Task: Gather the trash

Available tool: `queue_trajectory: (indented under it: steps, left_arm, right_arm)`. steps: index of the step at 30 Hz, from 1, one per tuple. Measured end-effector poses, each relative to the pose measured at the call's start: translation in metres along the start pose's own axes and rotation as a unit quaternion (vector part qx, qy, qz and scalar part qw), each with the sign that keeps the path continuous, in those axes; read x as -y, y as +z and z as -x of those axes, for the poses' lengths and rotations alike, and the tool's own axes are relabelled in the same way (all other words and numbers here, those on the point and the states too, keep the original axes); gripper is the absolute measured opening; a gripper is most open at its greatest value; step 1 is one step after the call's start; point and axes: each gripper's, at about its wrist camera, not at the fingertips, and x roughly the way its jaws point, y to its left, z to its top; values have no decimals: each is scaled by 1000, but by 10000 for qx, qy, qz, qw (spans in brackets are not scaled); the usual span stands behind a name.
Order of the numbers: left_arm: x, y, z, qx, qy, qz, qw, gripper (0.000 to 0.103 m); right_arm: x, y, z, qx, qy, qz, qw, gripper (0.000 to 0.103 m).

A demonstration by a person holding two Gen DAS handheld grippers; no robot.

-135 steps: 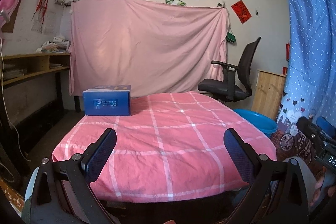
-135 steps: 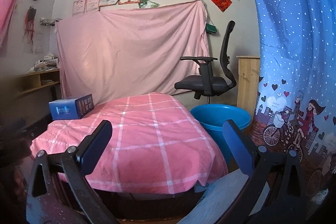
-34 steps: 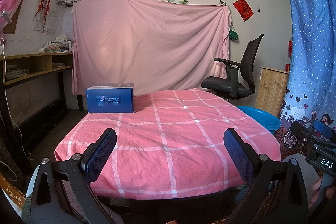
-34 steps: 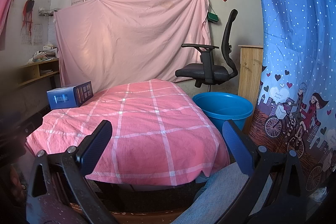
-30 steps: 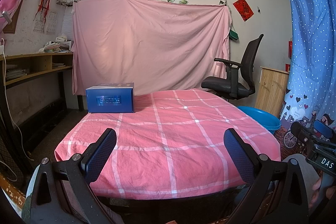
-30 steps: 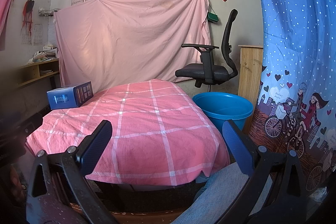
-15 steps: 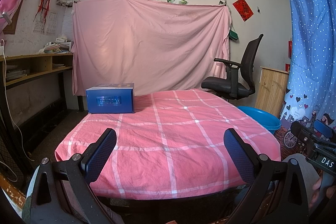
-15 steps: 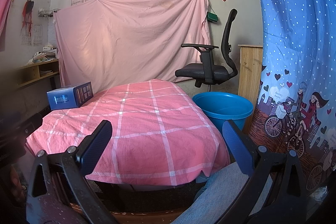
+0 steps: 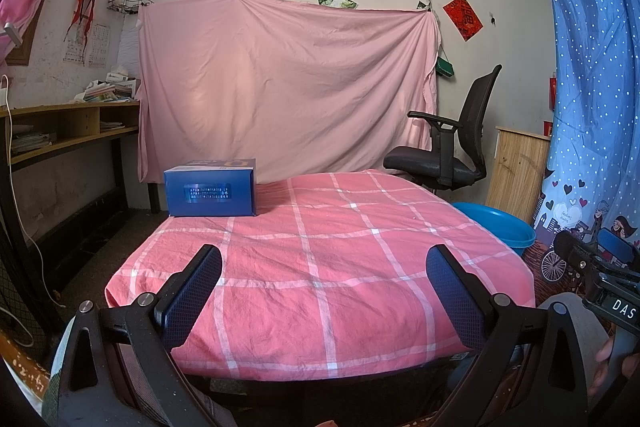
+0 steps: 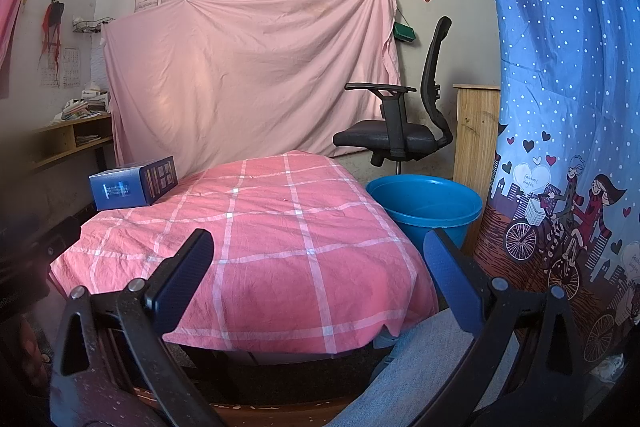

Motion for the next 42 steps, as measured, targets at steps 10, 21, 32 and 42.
queue_trajectory:
  steps: [10,21,32,42]
  left_arm:
    - [0,0,0,1,1,0,10000,100]
    - [-1,1,0,6,2,-12,10000,100]
    - [-5,3,-1,9,-6,-32,10000,100]
    - [-9,3,-2,9,30,-109,9999,100]
  right_arm:
    - [1,1,0,-1,2,-4,10000,103]
    - [-4,-2,1,-3,-13,-42,10000,103]
    - [-7,-3,2,-11,-21,-69,10000,103]
    - [-8,-3,2,-21,-19,-85,10000,103]
